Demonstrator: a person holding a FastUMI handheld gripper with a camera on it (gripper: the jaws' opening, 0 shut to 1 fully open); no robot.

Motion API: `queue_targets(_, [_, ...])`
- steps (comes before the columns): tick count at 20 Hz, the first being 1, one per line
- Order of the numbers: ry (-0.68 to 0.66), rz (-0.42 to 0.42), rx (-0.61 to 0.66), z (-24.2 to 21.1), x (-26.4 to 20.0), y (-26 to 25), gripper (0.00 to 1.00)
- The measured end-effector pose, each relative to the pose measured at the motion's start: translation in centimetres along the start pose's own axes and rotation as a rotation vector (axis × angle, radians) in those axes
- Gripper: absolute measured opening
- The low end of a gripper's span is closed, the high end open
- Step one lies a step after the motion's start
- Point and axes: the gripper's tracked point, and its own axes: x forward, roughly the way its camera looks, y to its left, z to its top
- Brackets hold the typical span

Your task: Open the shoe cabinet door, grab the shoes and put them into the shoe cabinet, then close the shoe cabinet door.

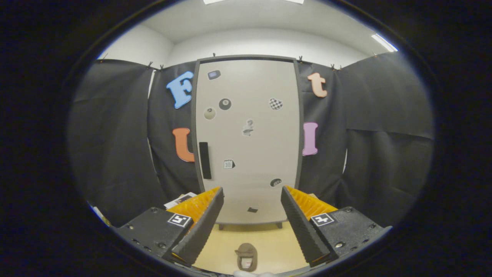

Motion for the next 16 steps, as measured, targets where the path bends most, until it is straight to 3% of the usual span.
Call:
queue_targets(6, [-0.005,0.093,0.003,0.8,8.6,6.4,0.98])
queue_targets(16, [0.066,0.110,0.028,0.0,21.7,11.3,0.97])
